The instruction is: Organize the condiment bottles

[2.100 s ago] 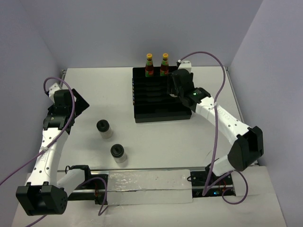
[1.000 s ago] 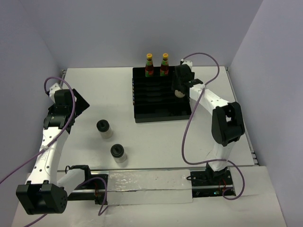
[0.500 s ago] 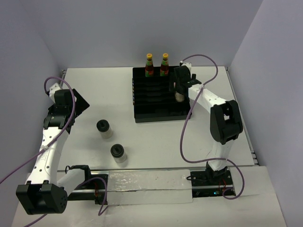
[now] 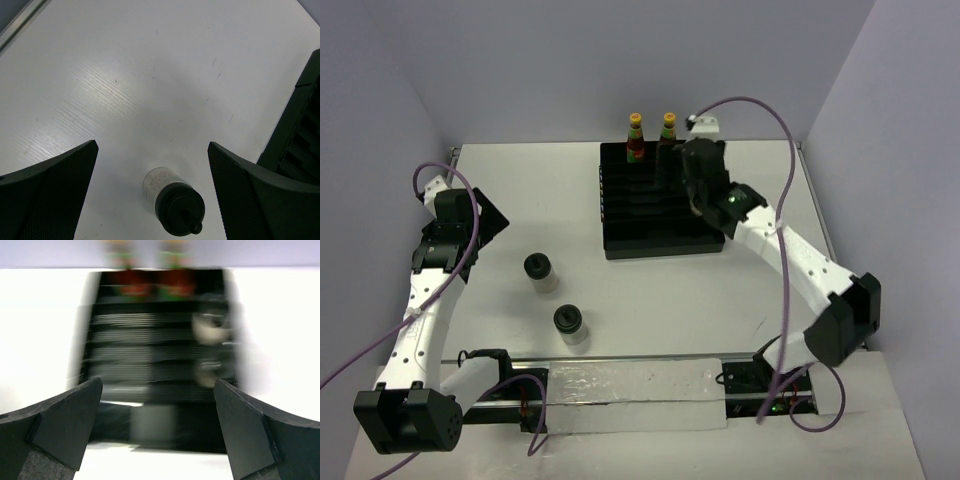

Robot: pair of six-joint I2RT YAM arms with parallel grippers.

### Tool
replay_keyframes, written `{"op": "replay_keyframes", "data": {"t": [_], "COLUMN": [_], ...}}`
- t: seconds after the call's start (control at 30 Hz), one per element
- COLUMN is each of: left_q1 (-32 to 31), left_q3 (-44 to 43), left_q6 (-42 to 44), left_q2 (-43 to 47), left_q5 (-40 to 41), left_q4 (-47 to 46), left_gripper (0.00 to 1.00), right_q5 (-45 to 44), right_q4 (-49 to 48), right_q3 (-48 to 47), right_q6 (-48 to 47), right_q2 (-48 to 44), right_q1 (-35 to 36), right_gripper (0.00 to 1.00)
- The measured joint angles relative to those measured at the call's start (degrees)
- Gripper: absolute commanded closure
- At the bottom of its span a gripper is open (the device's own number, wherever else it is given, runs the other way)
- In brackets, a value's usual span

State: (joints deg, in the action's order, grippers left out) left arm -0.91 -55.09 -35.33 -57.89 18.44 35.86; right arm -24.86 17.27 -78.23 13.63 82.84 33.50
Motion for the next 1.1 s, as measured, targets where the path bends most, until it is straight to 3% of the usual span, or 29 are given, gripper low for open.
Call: {"op": "replay_keyframes", "data": {"t": [0.13,0.3,0.47,0.63,1.1], "left_q1": [0.0,0.0,0.0,0.0,0.0], "left_q3": [-0.1,-0.5,-0.5,-0.5,-0.5], "left_q6": [0.0,0.0,0.0,0.0,0.0], "left_q2": [0.0,0.1,0.2,0.8,1.1], "left_q5": [0.2,0.8,0.9,1.0,1.0], "left_q4": [0.0,0.4,0.4,0.5,0.5], "left_gripper": [0.01,0.01,0.01,0.01,0.01], "right_q5": [4.2,8.7,12.4,13.6,12.7], "right_q4": [-1.9,-2.4,-2.4,-1.6,-1.1], "right_q3": [3.7,5.7,5.5,4.7,2.7], "right_q6": [0.4,-0.7,-1.9,-2.4,-2.6], "right_q2": [-4.6,-1.8,4.1,9.8,17.8], "right_q1": [15.7,32.7,43.6,46.5,46.5], "right_gripper": [0.0,0.0,0.0,0.0,0.0]}}
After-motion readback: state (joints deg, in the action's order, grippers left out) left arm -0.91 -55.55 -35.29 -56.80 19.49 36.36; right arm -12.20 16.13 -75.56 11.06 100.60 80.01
